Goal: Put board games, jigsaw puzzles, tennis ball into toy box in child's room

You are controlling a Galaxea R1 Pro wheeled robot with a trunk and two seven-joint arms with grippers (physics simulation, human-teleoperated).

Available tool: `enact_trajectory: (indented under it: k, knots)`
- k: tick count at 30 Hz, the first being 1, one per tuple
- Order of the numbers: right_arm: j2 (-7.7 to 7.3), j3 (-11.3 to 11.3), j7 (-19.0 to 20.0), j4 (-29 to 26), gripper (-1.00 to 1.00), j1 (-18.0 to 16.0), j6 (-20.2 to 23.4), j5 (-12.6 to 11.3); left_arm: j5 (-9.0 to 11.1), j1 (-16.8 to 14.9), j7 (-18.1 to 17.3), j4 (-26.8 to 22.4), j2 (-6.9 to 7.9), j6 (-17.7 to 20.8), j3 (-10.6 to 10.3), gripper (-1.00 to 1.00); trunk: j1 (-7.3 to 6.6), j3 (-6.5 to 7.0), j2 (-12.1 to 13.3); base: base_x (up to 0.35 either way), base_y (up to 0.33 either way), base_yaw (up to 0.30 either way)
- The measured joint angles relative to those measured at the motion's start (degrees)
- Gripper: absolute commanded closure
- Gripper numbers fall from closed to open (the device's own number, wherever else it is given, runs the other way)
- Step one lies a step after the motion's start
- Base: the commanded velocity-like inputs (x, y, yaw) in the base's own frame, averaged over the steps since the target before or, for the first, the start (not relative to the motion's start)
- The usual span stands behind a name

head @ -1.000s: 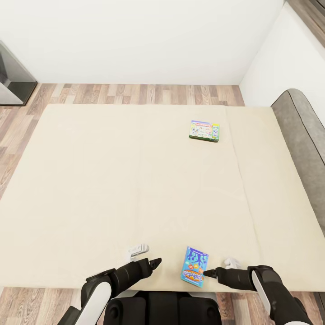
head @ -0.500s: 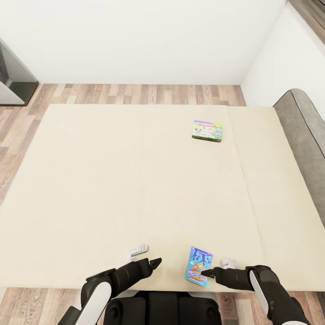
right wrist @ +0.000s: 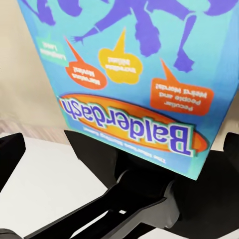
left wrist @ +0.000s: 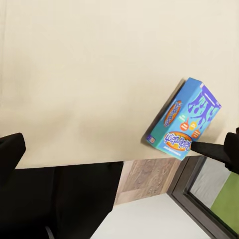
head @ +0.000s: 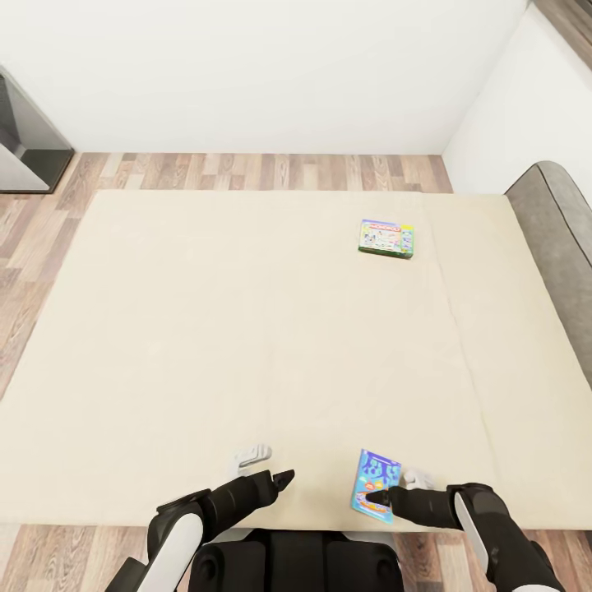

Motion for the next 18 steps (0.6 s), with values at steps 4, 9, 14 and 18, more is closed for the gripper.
enact_trajectory:
  k: [4, 9, 14, 18]
  knots:
    - [-0.03, -0.03, 0.05, -0.03, -1.0, -0.19, 0.01, -0.04, -0.01, 0.0, 0.0, 0.0, 0.0, 0.0, 0.0, -1.0, 0.0, 0.0, 0.0, 0.0, 0.019, 0.0]
    - [-0.08, -0.21, 0.1, -0.09, -1.0, -0.43, 0.09, -0.14, -0.01, 0.0, 0.0, 0.0, 0.0, 0.0, 0.0, -1.0, 0.0, 0.0, 0.0, 0.0, 0.009, 0.0]
    - [-0.24, -0.34, 0.21, -0.38, -1.0, -0.61, 0.17, -0.29, -0.01, 0.0, 0.03, 0.0, 0.0, 0.0, 0.0, -1.0, 0.0, 0.0, 0.0, 0.0, 0.005, 0.0]
    - [-0.41, -0.41, 0.28, -0.61, -1.0, -0.79, 0.19, -0.41, -0.01, 0.0, 0.05, 0.0, 0.0, 0.0, 0.0, -1.0, 0.0, 0.0, 0.0, 0.0, 0.002, 0.0]
